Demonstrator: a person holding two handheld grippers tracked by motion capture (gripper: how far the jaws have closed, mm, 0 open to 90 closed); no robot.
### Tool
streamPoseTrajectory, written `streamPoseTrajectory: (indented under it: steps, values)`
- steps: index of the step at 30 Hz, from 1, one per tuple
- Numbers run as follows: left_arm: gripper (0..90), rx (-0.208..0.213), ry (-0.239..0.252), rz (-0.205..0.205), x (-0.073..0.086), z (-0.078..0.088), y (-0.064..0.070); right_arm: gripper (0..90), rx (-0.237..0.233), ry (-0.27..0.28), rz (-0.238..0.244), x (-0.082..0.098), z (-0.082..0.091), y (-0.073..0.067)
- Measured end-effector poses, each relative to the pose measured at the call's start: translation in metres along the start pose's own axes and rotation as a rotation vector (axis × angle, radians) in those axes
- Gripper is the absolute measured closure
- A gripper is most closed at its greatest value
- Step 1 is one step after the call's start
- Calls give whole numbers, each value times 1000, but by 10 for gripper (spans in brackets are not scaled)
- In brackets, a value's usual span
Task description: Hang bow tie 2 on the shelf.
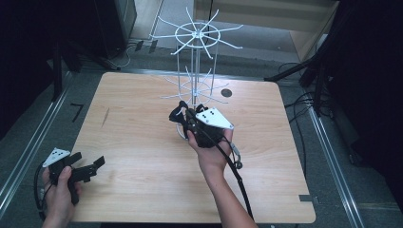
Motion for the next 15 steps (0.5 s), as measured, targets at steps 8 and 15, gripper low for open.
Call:
streamPoseTrajectory:
  steps: [8, 15]
  values:
    - [0, -1, 0, 0, 0, 0, 0, 673, -20, -19, 16, 7, -3, -2]
    - [0, -3, 0, -1, 0, 0, 0, 466, -71, -22, 29, 13, -5, -7]
Point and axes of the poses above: each handheld gripper's, and its own axes: z roughly backward along the jaws, x roughly out of its underside, y roughly to its right, the point moved 6 cm from there along -z, roughly forward along the jaws, and after that the axes turned 8 degrees about -y, right-handed, at the moved point
